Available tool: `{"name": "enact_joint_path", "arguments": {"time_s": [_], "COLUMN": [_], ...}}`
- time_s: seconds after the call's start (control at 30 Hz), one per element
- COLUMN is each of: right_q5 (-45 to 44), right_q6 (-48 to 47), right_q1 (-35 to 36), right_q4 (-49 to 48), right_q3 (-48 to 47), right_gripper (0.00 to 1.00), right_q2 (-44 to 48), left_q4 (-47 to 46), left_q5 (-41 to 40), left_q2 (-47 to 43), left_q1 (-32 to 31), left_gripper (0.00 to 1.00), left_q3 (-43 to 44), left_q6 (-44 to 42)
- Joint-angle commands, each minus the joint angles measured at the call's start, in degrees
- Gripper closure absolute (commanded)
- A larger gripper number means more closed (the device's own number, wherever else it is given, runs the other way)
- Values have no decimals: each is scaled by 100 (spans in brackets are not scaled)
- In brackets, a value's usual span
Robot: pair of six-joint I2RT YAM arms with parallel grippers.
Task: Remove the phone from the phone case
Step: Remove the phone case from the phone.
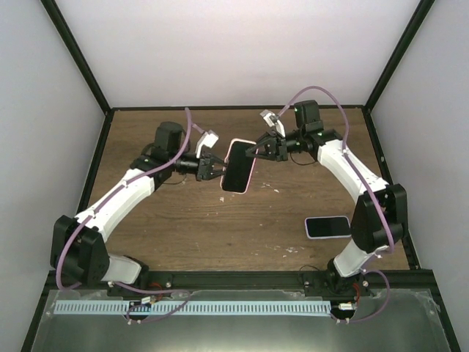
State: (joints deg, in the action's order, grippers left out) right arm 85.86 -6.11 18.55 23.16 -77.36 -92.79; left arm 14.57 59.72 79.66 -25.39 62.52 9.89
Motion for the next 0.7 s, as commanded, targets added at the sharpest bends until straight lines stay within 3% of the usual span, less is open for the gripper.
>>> {"name": "enact_joint_path", "arguments": {"time_s": [0.0,0.17,0.3,0.37,0.43,0.67], "right_q5": [161,-308,-561,-762,-1035,-3559], "right_q6": [-285,-95,423,612,594,401], "right_q1": [512,342,76,-20,-26,207], "right_q4": [352,312,-147,-305,-341,-1146], "right_q3": [-298,-494,-526,-553,-582,83], "right_gripper": [85,64,59,49,46,44], "right_q2": [-241,-431,-547,-570,-533,367], "left_q4": [-1448,-1676,-2036,-2230,-2420,-2356], "left_q5": [149,461,511,505,481,-96], "left_q2": [-90,-118,-84,-61,-28,180], "left_q1": [229,570,746,815,882,1027], "left_gripper": [93,100,100,100,100,100], "left_q3": [23,-271,-508,-633,-748,-766], "left_q6": [1096,1642,2090,2337,2629,3370]}}
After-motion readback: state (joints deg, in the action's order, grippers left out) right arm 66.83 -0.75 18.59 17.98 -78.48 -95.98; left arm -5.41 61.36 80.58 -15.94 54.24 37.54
